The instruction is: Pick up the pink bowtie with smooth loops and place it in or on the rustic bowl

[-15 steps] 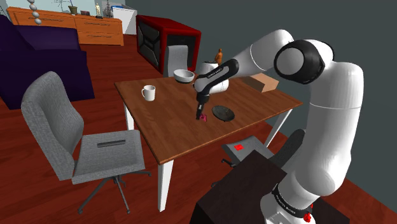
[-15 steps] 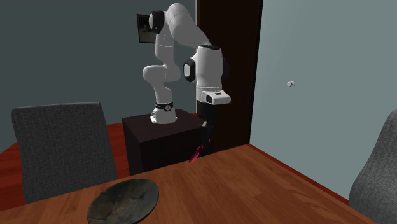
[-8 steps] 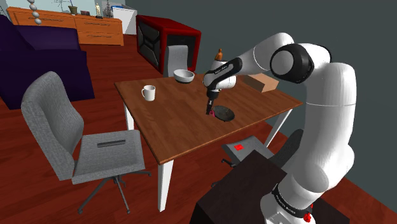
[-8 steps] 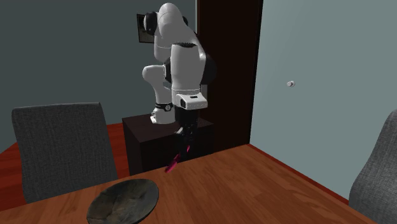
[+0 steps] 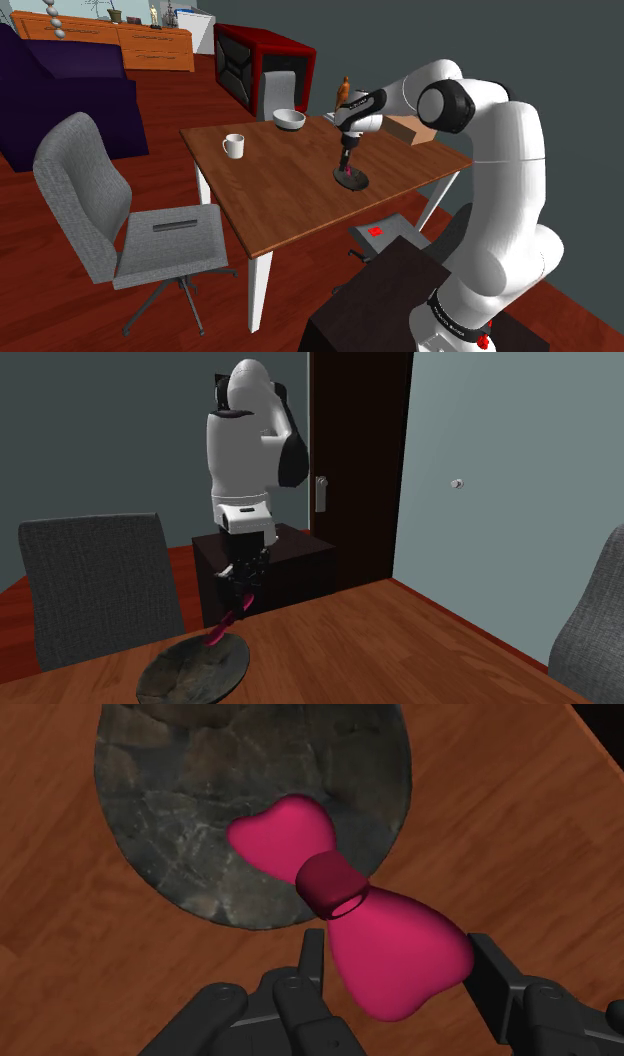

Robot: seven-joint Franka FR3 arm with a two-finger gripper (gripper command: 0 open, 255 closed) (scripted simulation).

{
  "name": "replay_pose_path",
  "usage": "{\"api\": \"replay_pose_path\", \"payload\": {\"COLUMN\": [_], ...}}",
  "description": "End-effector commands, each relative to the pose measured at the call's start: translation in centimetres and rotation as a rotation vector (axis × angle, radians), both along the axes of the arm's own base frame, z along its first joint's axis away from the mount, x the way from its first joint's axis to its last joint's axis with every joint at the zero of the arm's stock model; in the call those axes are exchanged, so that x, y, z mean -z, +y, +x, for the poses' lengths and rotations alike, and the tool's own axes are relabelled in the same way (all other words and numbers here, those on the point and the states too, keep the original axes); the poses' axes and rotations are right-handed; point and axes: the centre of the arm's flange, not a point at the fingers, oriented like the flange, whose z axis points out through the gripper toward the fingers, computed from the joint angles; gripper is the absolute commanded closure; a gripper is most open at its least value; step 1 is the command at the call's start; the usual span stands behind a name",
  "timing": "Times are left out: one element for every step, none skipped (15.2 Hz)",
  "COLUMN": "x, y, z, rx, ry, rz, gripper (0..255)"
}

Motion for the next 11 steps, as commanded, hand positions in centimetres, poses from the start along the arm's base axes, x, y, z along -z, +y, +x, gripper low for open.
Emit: {"api": "replay_pose_path", "payload": {"x": [-0.1, -0.2, -0.2, 0.3, 0.9, 1.4, 1.9, 2.4, 3.0, 3.5, 4.0], "y": [-2.4, -3.7, -6.0, -6.0, -6.0, -6.0, -6.0, -6.0, -6.0, -6.0, -6.0], "z": [0.1, 0.2, 0.4, 0.4, 0.3, 0.3, 0.3, 0.3, 0.4, 0.4, 0.4], "rx": [-0.001, -0.001, -0.001, -0.001, -0.001, -0.001, -0.001, -0.001, -0.001, -0.001, -0.001], "ry": [0.0, 0.0, 0.0, 0.0, 0.0, 0.0, 0.0, 0.0, 0.0, 0.0, 0.0], "rz": [0.0, 0.0, 0.0, 0.0, 0.0, 0.0, 0.0, 0.0, 0.0, 0.0, 0.0], "gripper": [255, 255, 255, 255, 255, 255, 255, 255, 255, 255, 255]}}
